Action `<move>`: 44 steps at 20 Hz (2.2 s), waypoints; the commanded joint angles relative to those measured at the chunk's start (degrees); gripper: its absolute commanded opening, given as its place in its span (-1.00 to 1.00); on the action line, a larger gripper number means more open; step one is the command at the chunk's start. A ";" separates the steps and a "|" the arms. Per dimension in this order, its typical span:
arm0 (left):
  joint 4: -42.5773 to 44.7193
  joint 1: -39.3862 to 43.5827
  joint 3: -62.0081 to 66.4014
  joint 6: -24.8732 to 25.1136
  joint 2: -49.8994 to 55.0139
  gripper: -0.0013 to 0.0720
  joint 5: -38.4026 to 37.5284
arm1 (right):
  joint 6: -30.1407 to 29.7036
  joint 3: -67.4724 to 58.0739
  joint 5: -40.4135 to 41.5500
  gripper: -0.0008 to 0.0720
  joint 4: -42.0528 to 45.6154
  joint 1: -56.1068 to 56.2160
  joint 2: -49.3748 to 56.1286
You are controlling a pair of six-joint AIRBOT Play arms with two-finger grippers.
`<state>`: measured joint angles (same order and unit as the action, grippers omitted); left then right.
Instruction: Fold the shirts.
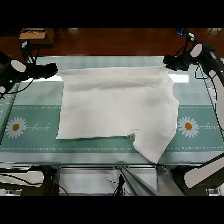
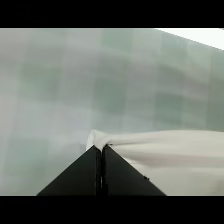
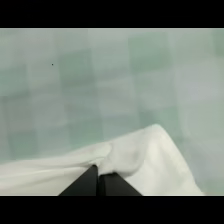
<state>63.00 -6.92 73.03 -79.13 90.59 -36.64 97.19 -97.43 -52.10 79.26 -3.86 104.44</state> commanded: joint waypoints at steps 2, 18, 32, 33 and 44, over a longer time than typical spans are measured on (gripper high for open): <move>1.51 -0.50 3.39 0.02 -0.31 -0.92 -19.76 | -0.61 0.00 -15.52 -0.89 5.14 0.00 -3.61; 2.80 -2.71 7.15 -5.86 1.09 -0.05 -31.63 | -6.27 4.37 -29.88 0.08 9.64 -0.72 -5.55; -1.33 -24.83 -30.32 8.20 -15.23 0.48 -50.51 | -22.36 41.86 -24.44 0.33 -15.32 -27.23 -35.98; -1.36 -24.85 -32.41 8.22 -15.15 0.48 -48.96 | -22.99 43.56 -24.09 0.33 -15.82 -27.78 -36.98; -6.27 -18.40 -38.62 9.46 -14.99 0.47 -34.36 | -23.98 45.83 -24.39 0.33 -21.14 -27.87 -39.08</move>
<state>57.74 -28.49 35.48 -70.08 75.57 -77.67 73.38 -51.90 -76.40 60.77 -31.64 65.60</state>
